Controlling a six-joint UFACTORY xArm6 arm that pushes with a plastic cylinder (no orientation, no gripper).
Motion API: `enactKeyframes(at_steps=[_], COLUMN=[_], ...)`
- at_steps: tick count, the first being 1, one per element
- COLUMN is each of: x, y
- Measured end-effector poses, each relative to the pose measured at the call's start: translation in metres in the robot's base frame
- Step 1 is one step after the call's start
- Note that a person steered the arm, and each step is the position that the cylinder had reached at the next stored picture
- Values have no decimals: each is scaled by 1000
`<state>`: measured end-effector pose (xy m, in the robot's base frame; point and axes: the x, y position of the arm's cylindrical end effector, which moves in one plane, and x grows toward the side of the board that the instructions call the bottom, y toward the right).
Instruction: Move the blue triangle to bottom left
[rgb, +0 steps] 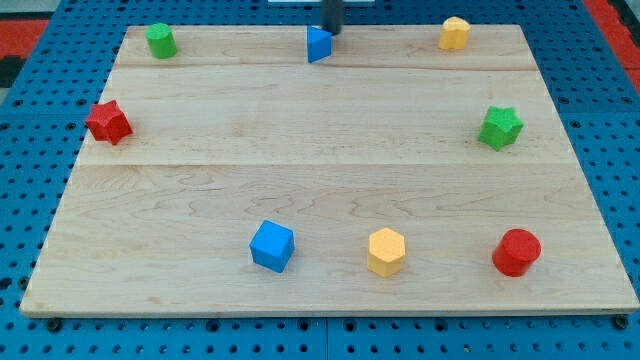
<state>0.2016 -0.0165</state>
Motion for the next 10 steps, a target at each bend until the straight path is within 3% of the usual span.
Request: enactKeyframes(at_steps=[1,2,3,4,5,6,7,8,9,10], x=[58,58,22,61,94,65,77,122,199,228], y=[-30,-33,-19,25,-22,-32,-73,-125,-116,-103])
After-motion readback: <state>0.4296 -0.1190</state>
